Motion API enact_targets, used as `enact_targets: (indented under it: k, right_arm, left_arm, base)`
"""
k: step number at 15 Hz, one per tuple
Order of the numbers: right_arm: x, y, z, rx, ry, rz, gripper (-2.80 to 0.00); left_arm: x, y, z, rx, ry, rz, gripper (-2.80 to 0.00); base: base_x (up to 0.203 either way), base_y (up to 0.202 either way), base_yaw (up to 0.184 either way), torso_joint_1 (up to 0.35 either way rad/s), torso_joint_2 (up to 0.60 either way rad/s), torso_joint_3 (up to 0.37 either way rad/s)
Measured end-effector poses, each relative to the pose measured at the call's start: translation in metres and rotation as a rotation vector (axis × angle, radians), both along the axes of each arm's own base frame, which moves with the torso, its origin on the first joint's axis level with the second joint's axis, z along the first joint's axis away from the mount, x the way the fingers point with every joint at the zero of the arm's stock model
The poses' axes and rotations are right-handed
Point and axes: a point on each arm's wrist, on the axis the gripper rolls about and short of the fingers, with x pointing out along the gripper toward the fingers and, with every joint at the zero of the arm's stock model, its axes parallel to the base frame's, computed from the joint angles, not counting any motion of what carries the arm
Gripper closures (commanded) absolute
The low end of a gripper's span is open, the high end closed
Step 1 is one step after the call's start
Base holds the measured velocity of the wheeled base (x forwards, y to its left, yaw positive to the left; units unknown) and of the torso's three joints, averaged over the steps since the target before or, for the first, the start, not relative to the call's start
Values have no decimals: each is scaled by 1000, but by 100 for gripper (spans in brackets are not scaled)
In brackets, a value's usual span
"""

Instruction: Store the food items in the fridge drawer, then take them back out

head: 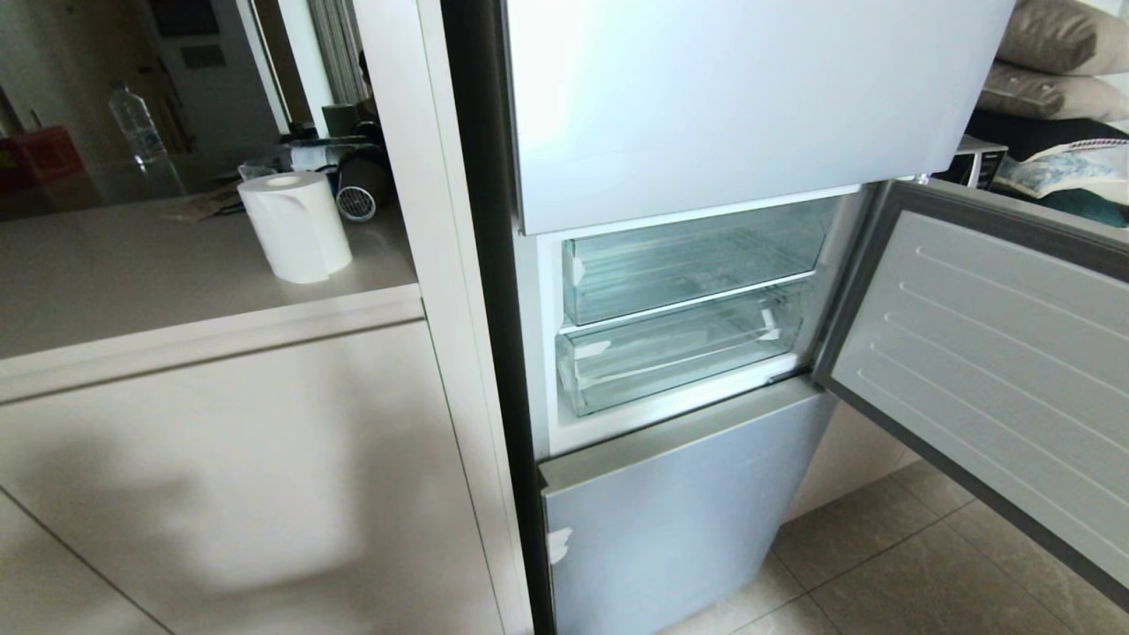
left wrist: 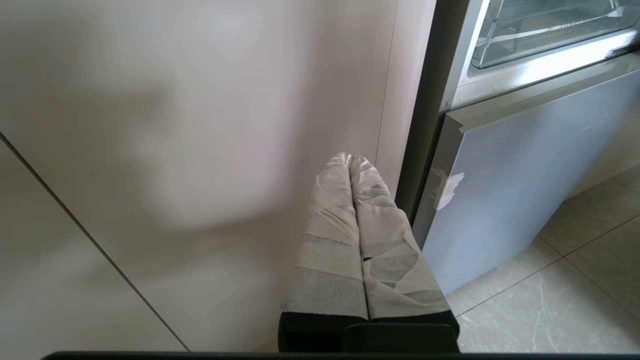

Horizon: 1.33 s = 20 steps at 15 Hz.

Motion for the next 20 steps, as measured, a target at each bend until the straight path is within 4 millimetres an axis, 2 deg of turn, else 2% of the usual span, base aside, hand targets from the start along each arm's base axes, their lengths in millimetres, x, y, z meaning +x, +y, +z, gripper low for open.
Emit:
enact_targets:
  k: [3,9,20]
  right_arm:
    - [0,0,0,4,-1,1,0]
    - [0,0,0,4,-1,0,0]
    - [0,0,0,7,-2,1,0]
  left_arm:
    - [0,0,0,0,0,1,0]
    - [0,0,0,0,0,0,0]
    - [0,0,0,0,0,0,0]
  base:
    - [3,1,-24,1,1,1]
    - [0,8,-143,2,2,5]
    - [0,0,0,0,0,0]
